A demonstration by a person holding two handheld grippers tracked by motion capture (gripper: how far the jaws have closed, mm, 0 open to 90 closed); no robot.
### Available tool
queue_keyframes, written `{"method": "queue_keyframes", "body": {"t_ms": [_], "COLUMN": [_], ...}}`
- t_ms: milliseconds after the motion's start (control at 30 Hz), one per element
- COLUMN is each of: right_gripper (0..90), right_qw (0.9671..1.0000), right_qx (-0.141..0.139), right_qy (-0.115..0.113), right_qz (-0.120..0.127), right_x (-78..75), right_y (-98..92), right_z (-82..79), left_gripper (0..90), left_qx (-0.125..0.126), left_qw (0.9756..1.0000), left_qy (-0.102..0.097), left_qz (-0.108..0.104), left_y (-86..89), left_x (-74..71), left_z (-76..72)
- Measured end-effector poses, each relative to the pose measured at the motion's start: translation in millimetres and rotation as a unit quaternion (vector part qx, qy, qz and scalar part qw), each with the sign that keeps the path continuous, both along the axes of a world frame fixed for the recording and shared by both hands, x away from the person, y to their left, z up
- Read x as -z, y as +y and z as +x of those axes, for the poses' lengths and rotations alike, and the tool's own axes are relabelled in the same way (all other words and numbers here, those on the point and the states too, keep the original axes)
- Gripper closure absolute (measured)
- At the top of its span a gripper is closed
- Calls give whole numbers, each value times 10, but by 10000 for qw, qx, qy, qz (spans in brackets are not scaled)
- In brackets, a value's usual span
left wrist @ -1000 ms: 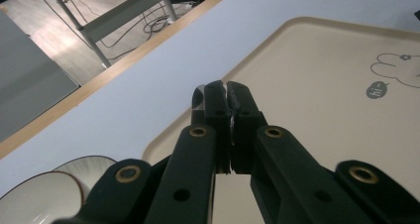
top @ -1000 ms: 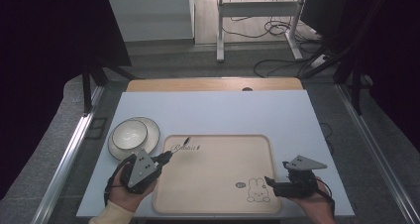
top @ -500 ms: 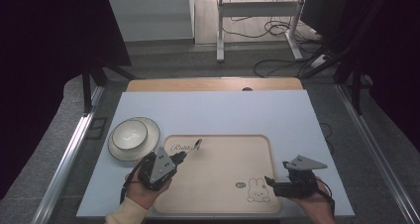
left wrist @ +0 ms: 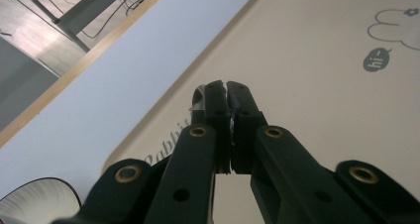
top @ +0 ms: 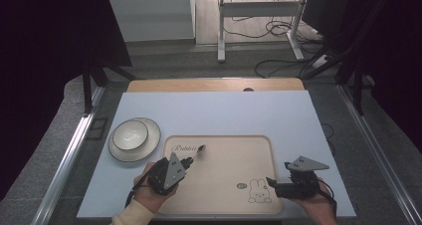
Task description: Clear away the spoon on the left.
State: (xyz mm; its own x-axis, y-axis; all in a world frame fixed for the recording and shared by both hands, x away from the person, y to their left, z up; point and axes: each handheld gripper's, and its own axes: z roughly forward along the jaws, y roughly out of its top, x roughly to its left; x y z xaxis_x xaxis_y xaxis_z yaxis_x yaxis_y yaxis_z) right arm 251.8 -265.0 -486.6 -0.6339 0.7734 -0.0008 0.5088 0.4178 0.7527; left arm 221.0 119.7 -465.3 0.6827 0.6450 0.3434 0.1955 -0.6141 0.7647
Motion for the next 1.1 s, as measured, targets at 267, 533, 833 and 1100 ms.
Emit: {"method": "queue_keyframes", "body": {"t_ms": [267,533,833,1100], "right_gripper": [162,161,161,161], "right_qw": [10000,10000,10000,10000], "right_qx": [-25,-27,-32,-36], "right_qy": [24,30,24,33], "right_qz": [-14,-19,-36,-57], "right_x": [7,7,12,18], "right_y": [-4,-5,-10,-5], "right_z": [3,0,3,3], "left_gripper": [887,847,814,712], "left_qx": [11,49,69,85], "left_qw": [9998,9990,9980,9949], "left_qy": [-9,72,295,718], "left_qz": [213,431,552,710], "left_y": [-40,-107,-141,-153], "left_x": [53,99,159,265], "left_z": [-9,-52,-66,-60]}}
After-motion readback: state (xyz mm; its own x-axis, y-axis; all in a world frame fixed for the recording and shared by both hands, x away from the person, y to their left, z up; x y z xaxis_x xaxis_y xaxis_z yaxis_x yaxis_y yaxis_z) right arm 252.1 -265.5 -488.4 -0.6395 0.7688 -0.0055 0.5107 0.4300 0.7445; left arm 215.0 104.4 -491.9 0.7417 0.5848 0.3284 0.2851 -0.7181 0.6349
